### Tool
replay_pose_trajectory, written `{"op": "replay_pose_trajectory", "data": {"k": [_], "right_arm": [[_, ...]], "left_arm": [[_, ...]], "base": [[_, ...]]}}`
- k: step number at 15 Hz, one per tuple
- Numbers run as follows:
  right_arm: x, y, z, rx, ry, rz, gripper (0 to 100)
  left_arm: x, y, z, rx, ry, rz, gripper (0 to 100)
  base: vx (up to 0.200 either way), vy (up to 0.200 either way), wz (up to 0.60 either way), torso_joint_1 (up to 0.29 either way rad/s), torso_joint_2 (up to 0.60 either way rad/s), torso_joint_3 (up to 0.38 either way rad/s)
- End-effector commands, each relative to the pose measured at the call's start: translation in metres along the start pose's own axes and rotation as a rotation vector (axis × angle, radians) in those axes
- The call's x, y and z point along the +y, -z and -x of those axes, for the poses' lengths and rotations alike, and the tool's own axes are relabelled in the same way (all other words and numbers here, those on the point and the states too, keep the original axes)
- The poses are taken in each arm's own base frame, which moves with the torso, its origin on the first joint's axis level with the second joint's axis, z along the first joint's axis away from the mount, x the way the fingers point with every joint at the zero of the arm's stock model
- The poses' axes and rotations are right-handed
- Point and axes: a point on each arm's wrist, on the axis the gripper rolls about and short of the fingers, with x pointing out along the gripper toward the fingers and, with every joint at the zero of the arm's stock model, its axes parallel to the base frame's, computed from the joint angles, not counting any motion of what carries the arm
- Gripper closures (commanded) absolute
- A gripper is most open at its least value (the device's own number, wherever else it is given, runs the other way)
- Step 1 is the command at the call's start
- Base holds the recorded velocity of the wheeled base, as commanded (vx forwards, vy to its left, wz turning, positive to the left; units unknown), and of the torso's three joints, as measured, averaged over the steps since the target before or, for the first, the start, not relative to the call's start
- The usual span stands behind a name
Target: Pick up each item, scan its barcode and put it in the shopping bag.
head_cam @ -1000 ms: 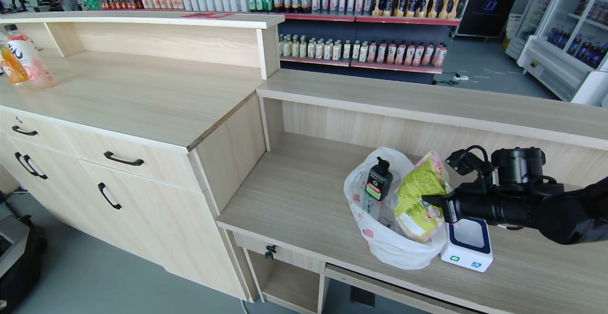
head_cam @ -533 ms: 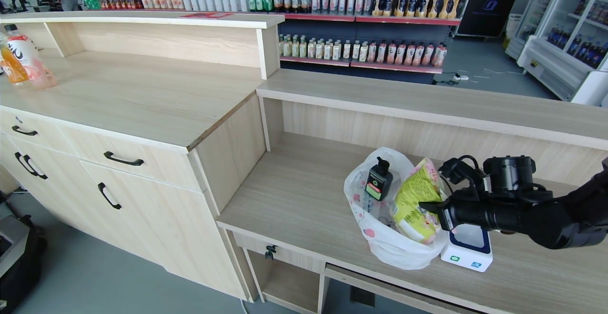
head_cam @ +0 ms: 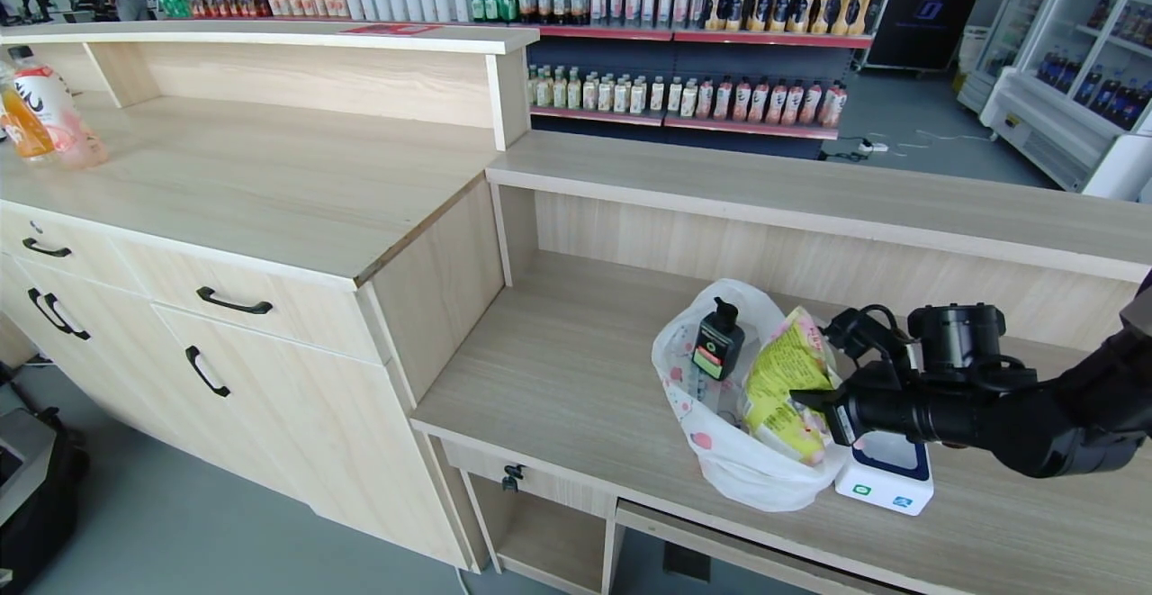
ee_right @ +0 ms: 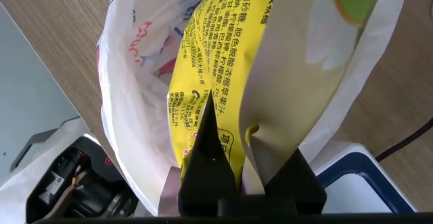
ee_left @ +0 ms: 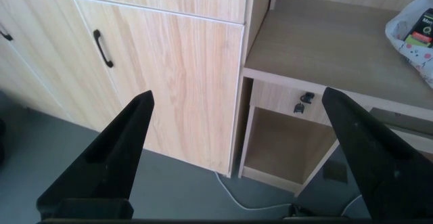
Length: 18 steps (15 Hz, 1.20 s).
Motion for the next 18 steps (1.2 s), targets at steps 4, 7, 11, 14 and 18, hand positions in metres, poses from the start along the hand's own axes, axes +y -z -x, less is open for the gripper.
{"op": "replay_pose_trajectory", "data": {"k": [4,7,11,14,18], "right_arm": [[0.001,0.002,0.000,0.005,-0.002,-0.002,100],[0.000,0.000,0.001,-0.003,0.002,0.000,0],[0.000,-0.009,0.009,-0.030,0.014,0.005,0],[0.000,-0.034,0.034,-0.115,0.051,0.043,0],[0.004,-0.066,0.096,-0.265,0.148,0.110,0]], "left_arm": [[0.000,0.000,0.000,0.001,0.000,0.000,0],[0.000,0.000,0.000,0.001,0.000,0.000,0],[0.000,0.000,0.000,0.001,0.000,0.000,0],[0.000,0.000,0.000,0.001,0.000,0.000,0],[0.000,0.000,0.000,0.001,0.000,0.000,0]], "base": [[0.000,0.000,0.00,0.000,0.00,0.000],[0.000,0.000,0.00,0.000,0.00,0.000],[0.000,0.000,0.00,0.000,0.00,0.000],[0.000,0.000,0.00,0.000,0.00,0.000],[0.000,0.000,0.00,0.000,0.00,0.000]]}}
